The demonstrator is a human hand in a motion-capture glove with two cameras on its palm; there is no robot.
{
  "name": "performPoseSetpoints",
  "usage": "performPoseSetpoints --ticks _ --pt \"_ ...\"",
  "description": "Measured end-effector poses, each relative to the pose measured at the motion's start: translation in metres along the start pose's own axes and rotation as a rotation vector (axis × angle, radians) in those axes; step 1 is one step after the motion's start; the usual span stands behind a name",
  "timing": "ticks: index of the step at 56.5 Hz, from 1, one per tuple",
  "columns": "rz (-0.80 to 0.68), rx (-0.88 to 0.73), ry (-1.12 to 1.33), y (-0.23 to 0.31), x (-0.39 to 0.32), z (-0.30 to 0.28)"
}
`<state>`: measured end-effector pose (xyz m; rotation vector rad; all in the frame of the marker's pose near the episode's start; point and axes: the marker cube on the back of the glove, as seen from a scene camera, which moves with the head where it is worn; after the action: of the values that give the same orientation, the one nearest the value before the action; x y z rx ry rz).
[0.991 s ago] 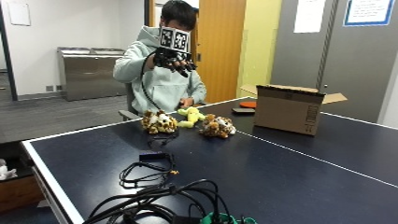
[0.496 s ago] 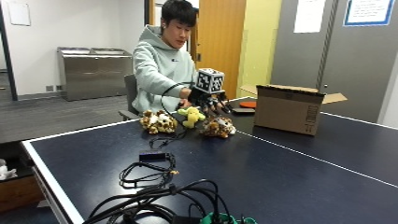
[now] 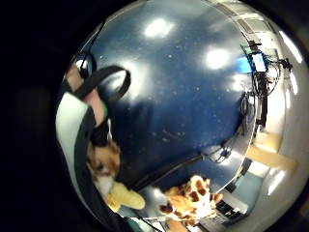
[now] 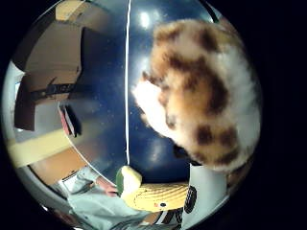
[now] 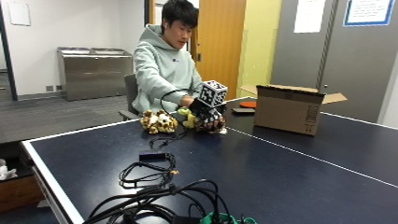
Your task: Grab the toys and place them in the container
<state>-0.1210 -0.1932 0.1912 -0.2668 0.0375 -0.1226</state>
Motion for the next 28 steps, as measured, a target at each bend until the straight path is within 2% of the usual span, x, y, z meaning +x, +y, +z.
performPoseSetpoints --ticks 5,9,13,19,21,25,28 --pt "-0.023 -0.168 -0.028 0.012 -0.007 -0.011" --pt "-0.015 -0.242 -0.049 0.014 0.0 -0.039" --pt "-0.008 -0.253 -0.081 0.011 0.011 -0.082" --pt "-0.089 -0.169 -0.045 0.039 -0.026 -0.129" --pt "-0.16 -0.138 -0.016 0.048 -0.036 -0.145" --pt "-0.497 -0.062 0.149 0.084 -0.076 -0.169" --pt "-0.523 -0.016 0.14 0.097 -0.109 -0.191"
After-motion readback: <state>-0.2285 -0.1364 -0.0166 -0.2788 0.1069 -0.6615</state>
